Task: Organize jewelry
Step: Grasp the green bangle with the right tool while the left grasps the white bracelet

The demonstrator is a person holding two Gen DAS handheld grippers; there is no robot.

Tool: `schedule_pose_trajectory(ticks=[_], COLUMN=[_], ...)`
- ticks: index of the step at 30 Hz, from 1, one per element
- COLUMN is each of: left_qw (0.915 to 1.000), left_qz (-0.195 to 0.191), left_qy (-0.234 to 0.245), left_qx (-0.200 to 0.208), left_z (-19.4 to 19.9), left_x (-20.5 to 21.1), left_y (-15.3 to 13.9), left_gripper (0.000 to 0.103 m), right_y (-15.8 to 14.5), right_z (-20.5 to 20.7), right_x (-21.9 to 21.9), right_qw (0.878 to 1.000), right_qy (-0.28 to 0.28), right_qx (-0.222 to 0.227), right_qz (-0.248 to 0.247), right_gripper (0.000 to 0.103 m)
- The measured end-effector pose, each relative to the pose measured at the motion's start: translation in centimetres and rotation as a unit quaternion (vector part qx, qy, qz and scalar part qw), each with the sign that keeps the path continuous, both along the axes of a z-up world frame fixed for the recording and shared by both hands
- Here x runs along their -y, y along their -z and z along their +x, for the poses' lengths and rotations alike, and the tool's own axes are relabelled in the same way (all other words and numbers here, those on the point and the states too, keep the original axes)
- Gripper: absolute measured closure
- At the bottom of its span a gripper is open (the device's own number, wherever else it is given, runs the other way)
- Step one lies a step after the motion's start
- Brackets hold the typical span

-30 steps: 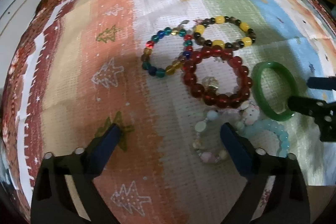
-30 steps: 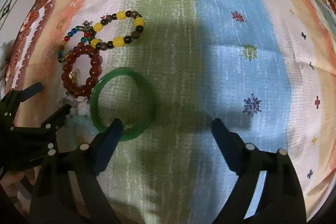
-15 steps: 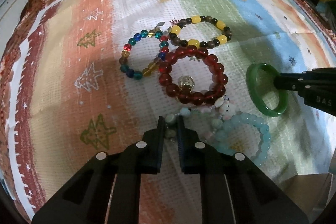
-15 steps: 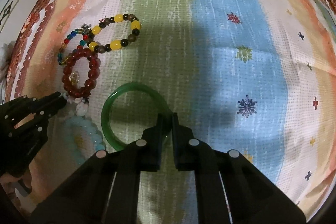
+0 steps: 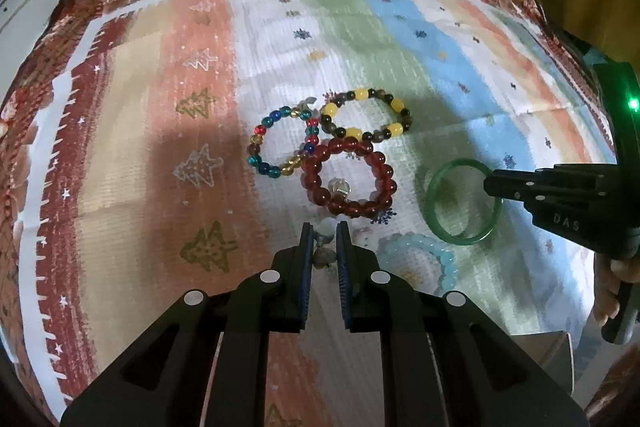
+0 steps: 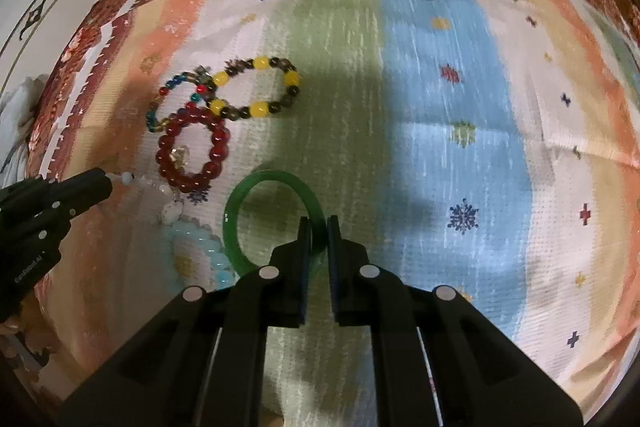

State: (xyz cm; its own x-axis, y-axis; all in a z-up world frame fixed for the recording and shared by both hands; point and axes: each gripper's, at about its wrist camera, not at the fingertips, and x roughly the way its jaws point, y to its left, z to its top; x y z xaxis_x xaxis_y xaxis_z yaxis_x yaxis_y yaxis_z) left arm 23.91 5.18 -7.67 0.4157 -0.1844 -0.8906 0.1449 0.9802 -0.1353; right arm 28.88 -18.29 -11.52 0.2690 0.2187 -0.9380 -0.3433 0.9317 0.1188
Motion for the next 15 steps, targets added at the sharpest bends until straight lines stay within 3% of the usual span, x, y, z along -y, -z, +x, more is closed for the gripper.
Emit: schedule_pose_trajectory(ticks=[15], left_qw=[0.9992], left_qz=[-0.006], left_qy=[-0.010], left_qx=[0.038], left_z=[-1.9], left_x=[-0.2], left_y=[-3.1], left_gripper=[0.092], right_y=[-3.3], right_z=[-2.7], right_x=[-1.3], right_qw=[0.998], right_qy=[-0.032], right_qx=[0.046], right_qz=[-0.001], right_gripper=[0.093])
